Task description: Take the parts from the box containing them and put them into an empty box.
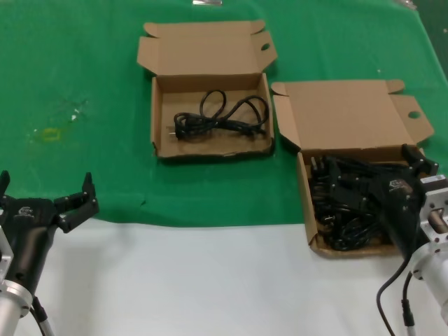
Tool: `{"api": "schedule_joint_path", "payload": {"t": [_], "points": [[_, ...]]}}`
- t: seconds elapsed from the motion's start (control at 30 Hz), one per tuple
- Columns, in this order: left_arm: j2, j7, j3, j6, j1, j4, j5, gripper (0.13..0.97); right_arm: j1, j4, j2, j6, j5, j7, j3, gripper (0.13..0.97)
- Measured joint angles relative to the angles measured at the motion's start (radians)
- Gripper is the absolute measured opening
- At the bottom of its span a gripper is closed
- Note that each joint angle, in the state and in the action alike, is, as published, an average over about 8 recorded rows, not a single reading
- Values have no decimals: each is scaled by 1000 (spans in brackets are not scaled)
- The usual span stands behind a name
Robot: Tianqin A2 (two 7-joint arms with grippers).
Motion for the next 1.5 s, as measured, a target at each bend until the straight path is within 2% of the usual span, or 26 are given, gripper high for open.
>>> {"api": "schedule_joint_path", "payload": {"t": [1.5], "points": [[0,0,0,0,0,0,0,966,0,0,0,0,0,0,0,966]]}}
